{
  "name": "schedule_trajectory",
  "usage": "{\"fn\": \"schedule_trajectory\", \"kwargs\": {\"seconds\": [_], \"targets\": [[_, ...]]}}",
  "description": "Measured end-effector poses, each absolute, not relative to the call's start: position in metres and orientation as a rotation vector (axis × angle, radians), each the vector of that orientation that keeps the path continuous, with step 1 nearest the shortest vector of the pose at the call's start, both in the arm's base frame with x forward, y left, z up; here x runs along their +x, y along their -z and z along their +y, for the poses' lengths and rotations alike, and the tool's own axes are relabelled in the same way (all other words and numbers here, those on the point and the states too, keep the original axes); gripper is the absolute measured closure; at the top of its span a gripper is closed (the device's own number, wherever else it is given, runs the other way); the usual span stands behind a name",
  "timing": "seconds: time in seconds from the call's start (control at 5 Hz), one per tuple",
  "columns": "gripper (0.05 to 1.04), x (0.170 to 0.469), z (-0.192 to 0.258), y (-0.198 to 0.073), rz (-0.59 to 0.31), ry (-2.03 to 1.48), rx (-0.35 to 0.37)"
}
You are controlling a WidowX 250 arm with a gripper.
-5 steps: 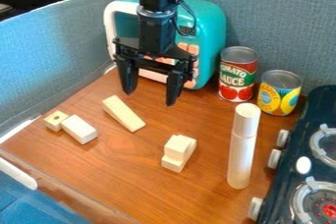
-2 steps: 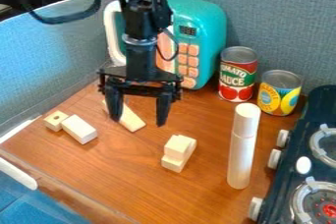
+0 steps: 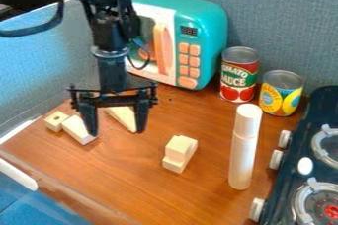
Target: Put the parallelepiped on top of the cube
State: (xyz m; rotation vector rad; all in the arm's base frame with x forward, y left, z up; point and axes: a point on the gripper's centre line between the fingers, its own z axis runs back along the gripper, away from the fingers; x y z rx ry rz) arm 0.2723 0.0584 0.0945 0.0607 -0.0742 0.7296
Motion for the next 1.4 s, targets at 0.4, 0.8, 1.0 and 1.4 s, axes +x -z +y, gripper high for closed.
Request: {"fn": "schedule_trajectory", "kwargs": {"seconds": [0.4, 0.8, 1.0, 1.4], "targets": [[0.083, 0.265, 0.092, -0.088, -0.081, -0.944, 0.142], [0.083, 0.254, 0.132, -0.067, -0.118, -1.195, 0.07], [0.083, 0.252, 0.145, -0.054, -0.09, -1.247, 0.082], [0.083, 0.269, 0.162, -0.044, -0.104, -1.308, 0.101]]}}
